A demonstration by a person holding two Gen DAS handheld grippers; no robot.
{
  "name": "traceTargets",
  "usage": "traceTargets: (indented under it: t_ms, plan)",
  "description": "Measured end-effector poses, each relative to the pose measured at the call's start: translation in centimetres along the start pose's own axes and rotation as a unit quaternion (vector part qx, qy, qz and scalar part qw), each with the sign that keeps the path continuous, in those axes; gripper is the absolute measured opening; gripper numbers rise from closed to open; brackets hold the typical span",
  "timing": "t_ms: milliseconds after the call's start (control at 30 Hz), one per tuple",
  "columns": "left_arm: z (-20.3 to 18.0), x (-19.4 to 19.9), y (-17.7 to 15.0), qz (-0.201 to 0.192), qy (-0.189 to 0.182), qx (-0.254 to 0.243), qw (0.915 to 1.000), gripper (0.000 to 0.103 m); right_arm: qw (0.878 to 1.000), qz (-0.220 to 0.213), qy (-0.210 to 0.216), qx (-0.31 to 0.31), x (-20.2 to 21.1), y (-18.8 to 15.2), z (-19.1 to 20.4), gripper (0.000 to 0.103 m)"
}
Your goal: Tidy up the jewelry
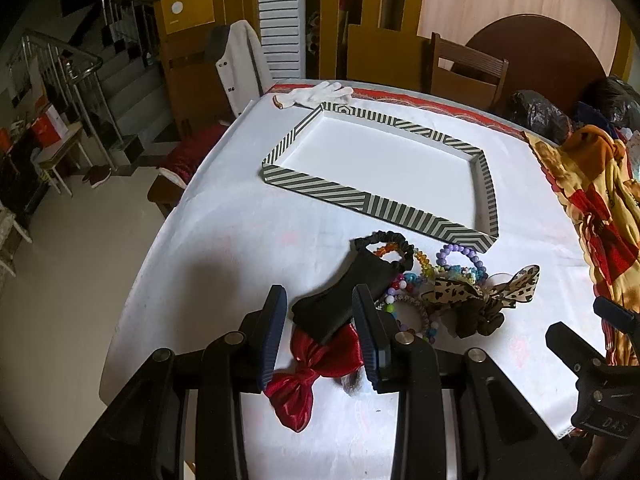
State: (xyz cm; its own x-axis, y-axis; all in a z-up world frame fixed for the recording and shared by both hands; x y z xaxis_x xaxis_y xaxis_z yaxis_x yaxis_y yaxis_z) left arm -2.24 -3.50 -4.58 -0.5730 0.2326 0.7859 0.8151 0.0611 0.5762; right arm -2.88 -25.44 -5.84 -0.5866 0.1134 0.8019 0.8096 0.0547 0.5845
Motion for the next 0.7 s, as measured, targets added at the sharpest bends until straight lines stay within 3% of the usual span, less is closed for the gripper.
traceTargets:
  t_ms: [367, 700]
  plan:
    - [0.61, -0.39, -0.29, 0.008, 0.002, 0.011, 0.9999, 0.042, 1.000, -0.021, -0.006, 0.010, -0.14, 0.39, 0.27, 0.101]
    - [0.93, -0.45, -0.39, 0.013, 0.005, 0.014, 0.9998, 0.042, 1.000, -0.005, 0.010, 0.013, -0.22, 0.22, 0.56, 0.101]
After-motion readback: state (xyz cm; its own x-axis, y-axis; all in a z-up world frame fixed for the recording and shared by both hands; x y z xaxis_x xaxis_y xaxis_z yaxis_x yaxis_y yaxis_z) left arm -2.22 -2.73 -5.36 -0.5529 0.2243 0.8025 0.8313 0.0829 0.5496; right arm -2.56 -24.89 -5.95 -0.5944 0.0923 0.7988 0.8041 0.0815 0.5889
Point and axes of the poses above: each gripper's, at about its wrist camera, not at the fingertips, and x roughly against the way its jaws point, z to its left, y to its top, the point moved 8 cm from there along -x, roughly the way its jaws point, and after that the axes turned 14 degrees about -y, right-handed, at the moved point
